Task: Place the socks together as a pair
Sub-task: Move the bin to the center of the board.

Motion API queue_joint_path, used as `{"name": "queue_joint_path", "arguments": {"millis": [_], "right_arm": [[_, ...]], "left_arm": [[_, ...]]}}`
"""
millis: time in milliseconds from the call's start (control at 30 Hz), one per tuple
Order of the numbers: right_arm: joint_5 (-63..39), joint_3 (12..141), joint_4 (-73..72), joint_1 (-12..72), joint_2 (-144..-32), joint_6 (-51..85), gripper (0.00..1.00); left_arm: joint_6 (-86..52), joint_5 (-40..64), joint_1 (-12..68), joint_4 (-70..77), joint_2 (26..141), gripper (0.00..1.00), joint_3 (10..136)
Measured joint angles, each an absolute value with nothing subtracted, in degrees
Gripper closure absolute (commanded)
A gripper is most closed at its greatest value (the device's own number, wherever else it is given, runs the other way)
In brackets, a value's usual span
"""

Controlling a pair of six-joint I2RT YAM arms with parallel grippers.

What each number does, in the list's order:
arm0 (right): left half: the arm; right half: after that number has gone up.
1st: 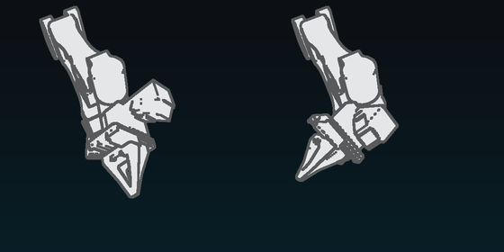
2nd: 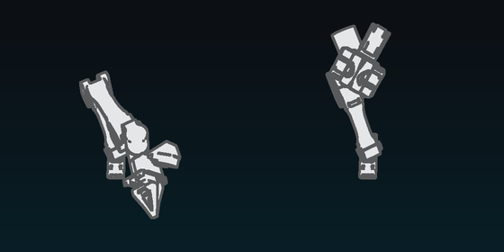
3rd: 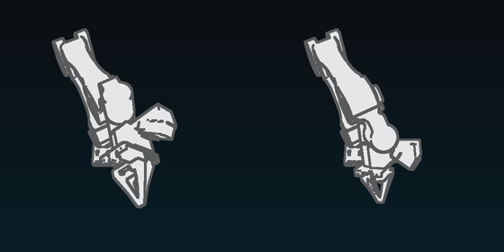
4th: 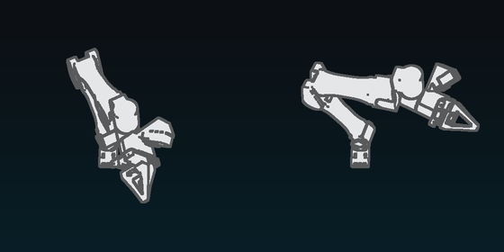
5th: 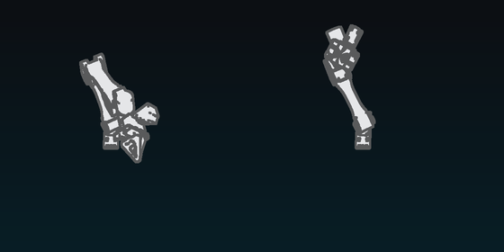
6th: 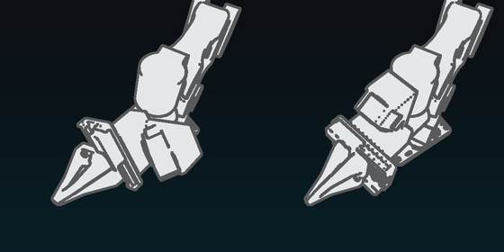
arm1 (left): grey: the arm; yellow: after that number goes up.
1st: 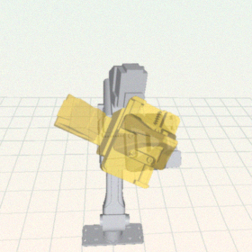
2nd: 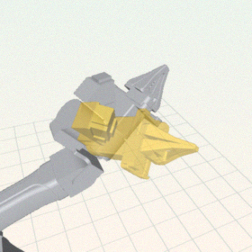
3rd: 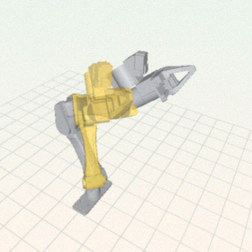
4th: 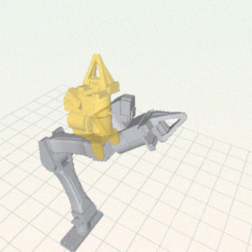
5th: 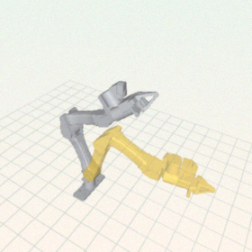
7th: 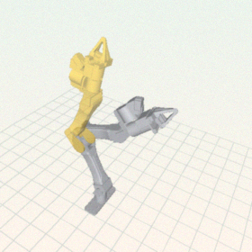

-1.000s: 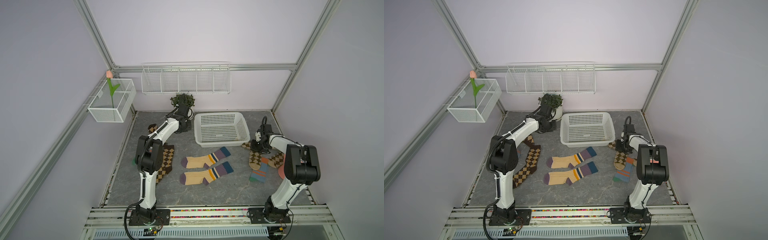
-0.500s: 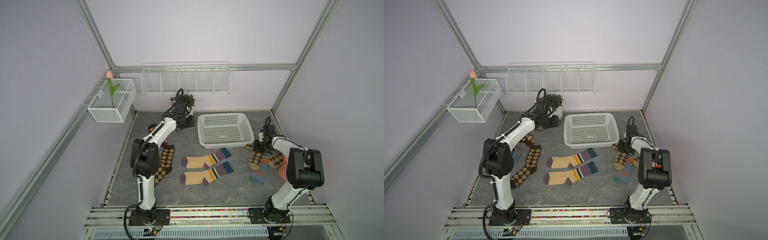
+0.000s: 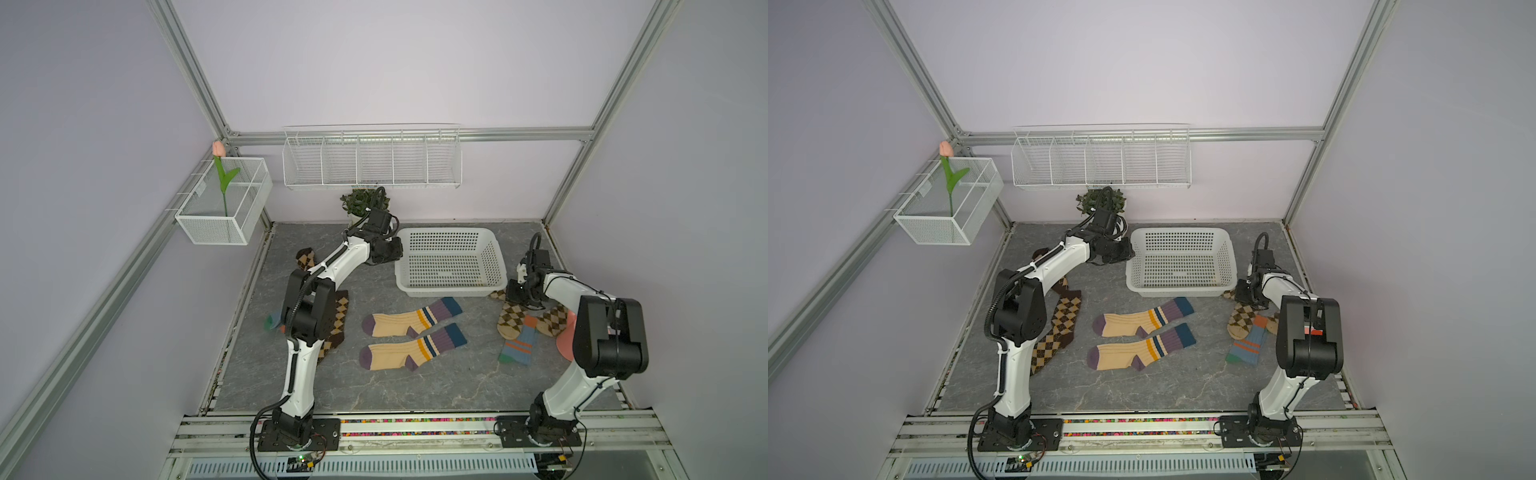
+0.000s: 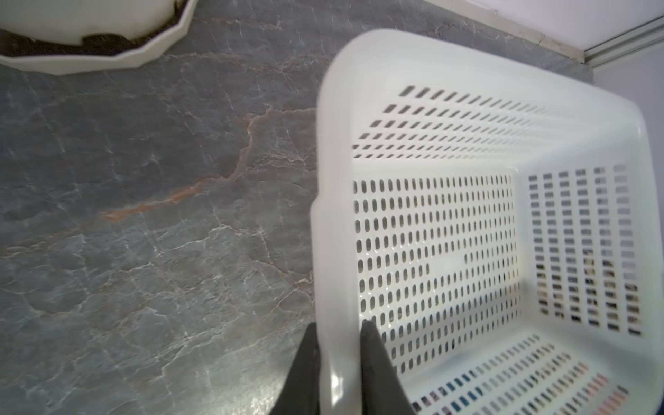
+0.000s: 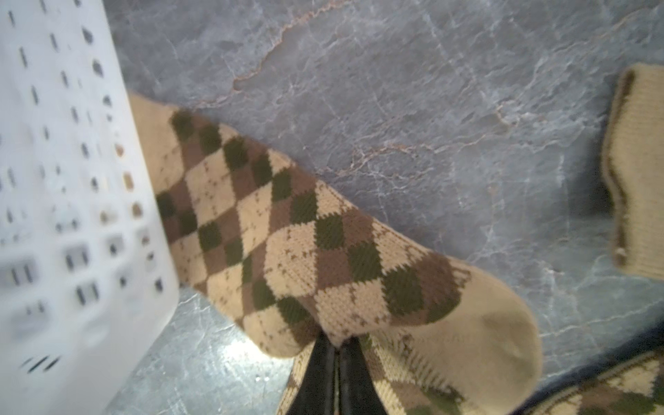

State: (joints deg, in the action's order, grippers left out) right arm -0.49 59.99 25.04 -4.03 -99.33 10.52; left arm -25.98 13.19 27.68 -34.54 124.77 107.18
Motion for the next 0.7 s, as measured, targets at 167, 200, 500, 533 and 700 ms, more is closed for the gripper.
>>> {"name": "queue_joint_path", "arguments": {"millis": [167, 200, 500, 533, 700], "right_arm": [[-0.47, 59.99, 24.97, -4.03, -99.37, 10.52, 0.93], [-0.47, 59.99, 24.97, -4.03, -99.39, 10.52, 0.93], [-1.21, 59.99, 24.86, -4.71, -99.48, 10.55, 0.93], [-1.32, 59.96, 24.73, -4.89, -99.48, 10.55, 0.93], [-1.02, 59.33, 24.32, -5.91, -99.42, 10.7, 0.93]], "left_arm": [[-26.09, 12.45, 27.77, -35.03, 124.79, 1.0, 107.26], [-26.09, 12.23, 27.77, -35.0, 124.77, 1.0, 107.26], [-27.18, 12.84, 24.1, -33.63, 122.65, 1.0, 104.66], [-27.35, 12.99, 23.27, -33.43, 122.23, 1.0, 104.27], [-27.35, 13.1, 20.05, -31.97, 121.64, 1.0, 103.92]]}}
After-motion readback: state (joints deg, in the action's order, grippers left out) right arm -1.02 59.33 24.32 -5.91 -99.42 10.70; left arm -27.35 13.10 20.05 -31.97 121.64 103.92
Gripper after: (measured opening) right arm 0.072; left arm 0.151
